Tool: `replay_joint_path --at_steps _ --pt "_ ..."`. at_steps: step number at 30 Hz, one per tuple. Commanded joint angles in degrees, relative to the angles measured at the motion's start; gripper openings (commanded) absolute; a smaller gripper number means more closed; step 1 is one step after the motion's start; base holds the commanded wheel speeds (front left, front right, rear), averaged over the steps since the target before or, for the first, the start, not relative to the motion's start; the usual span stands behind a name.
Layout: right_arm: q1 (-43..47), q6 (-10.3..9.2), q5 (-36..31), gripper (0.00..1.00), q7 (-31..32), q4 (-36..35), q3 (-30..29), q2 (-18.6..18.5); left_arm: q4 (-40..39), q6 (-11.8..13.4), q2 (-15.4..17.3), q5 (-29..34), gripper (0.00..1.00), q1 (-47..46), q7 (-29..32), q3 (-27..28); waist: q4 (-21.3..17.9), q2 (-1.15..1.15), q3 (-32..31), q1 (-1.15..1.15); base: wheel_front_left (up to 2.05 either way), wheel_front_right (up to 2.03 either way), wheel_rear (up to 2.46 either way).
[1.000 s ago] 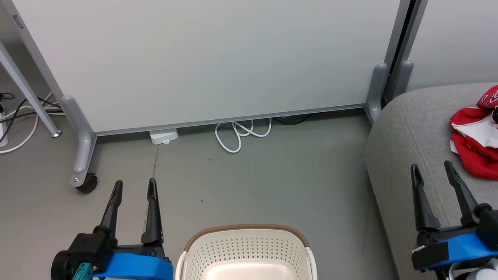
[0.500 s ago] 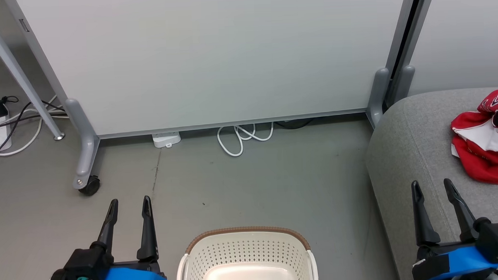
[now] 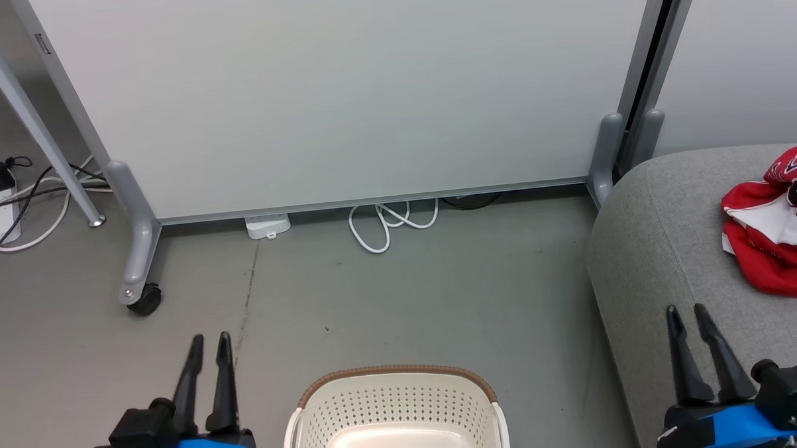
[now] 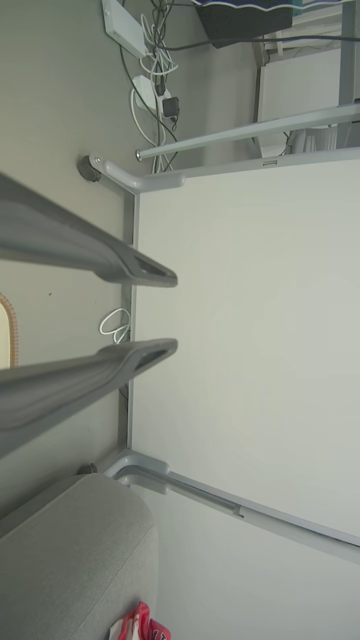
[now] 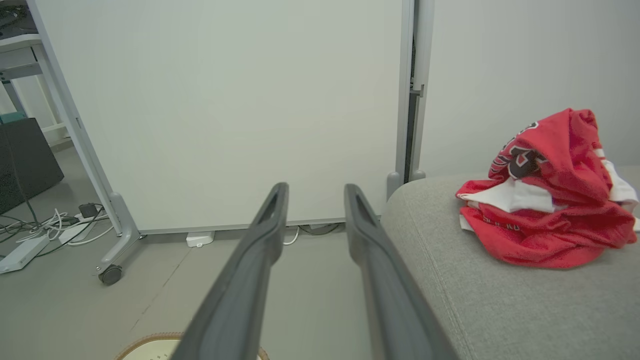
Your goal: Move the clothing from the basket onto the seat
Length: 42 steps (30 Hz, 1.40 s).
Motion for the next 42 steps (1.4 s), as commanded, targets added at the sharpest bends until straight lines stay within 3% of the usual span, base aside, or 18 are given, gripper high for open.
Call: replay_joint_path --at_steps 1,42 --pt "0.26 0.0 0.05 0.0 0.05 0.95 0.02 0.08 0.93 0.0 -0.09 -0.12 0.0 0.47 0.19 -0.06 0.0 0.0 0.0 0.0 0.0 0.0 0.0" --pt "-2.56 0.01 37.93 0.0 9.7 2.11 -0.17 0.07 0.96 -0.39 -0.23 -36.58 0.0 -2.48 9.72 3.68 -1.34 0.0 0.79 0.0 0.0 0.0 0.0"
